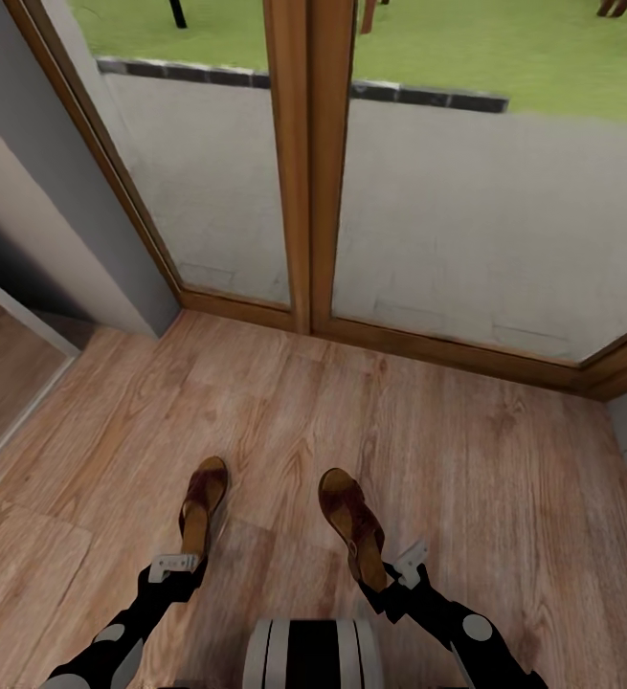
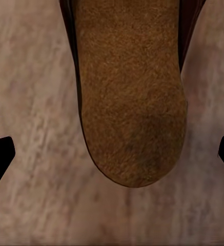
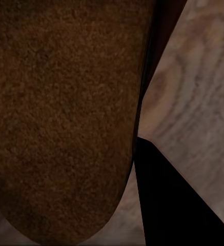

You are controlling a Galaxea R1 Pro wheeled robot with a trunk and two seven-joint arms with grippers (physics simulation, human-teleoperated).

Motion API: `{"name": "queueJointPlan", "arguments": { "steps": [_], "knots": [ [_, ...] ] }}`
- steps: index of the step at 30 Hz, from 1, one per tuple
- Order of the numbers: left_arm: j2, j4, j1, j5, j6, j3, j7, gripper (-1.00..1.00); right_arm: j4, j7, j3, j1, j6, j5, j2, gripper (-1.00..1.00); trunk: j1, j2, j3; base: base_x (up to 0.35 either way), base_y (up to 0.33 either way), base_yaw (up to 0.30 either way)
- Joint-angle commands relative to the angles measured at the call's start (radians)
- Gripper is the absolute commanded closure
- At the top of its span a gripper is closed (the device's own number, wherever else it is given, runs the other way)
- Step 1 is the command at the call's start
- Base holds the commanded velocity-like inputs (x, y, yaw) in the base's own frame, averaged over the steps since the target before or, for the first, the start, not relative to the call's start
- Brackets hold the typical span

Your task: Pick up the two gym shoes and the two sandals from the corridor floor and place them onto the hallstand (shoe rack) in the corridor, making sure they are on the rack and not on the floor. Arrange them so the two gym shoes are next to each other and the two sandals are next to each other.

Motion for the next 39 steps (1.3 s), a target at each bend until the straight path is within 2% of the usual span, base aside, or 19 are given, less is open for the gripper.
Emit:
{"name": "queueJointPlan", "arguments": {
  "steps": [1,4,14,17,20,22,25,27,33,39],
  "knots": [
    [0.0,0.001,-0.001,-0.008,-0.003,0.009,-0.005,-1.0,0.0,0.001,-0.002,0.0,-0.005,0.006,0.0,1.0,0.0,0.0,-0.004,0.0,0.0,0.0],
    [-0.001,0.0,-0.001,-0.008,-0.003,0.009,-0.005,-1.0,0.0,0.001,-0.002,0.0,-0.004,0.006,0.0,1.0,0.002,-0.001,-0.016,0.0,0.0,0.0],
    [-0.001,0.0,-0.001,-0.008,-0.002,0.01,-0.003,-1.0,-0.009,0.001,-0.003,0.0,-0.003,0.005,0.0,1.0,0.002,-0.001,-0.016,0.0,0.0,0.0],
    [-0.002,0.0,-0.001,-0.008,-0.002,0.01,-0.003,-1.0,-0.077,0.002,-0.002,0.0,0.003,0.001,0.002,1.0,0.002,-0.001,-0.016,0.0,0.0,0.0],
    [-0.002,0.0,-0.001,-0.008,-0.002,0.01,-0.003,-1.0,-0.151,0.004,0.002,0.0,0.043,-0.008,0.007,1.0,0.002,-0.001,-0.016,0.0,0.0,0.0],
    [-0.002,0.0,-0.001,-0.008,-0.002,0.01,-0.003,-1.0,-0.205,0.008,0.003,0.0,0.097,-0.016,0.008,1.0,0.002,-0.001,-0.016,0.0,0.0,0.0],
    [-0.001,-0.001,-0.002,-0.008,-0.002,0.01,-0.002,-1.0,-0.309,0.062,0.003,0.0,0.214,-0.045,0.008,1.0,0.002,-0.001,-0.016,0.0,0.0,0.0],
    [-0.001,-0.001,-0.002,-0.008,-0.002,0.01,-0.002,-1.0,-0.336,0.098,0.002,0.0,0.249,-0.059,0.008,1.0,0.002,-0.001,-0.02,0.0,0.0,0.0],
    [-0.002,-0.001,-0.002,-0.008,-0.002,0.01,-0.002,-1.0,-0.357,0.14,0.0,0.0,0.283,-0.074,0.005,1.0,0.005,-0.003,-0.043,0.0,0.0,0.0],
    [-0.002,-0.002,-0.002,-0.008,-0.002,0.01,-0.002,-1.0,-0.358,0.142,0.001,0.0,0.287,-0.075,0.005,1.0,0.005,-0.003,-0.043,0.0,0.0,0.0]
  ]
}}
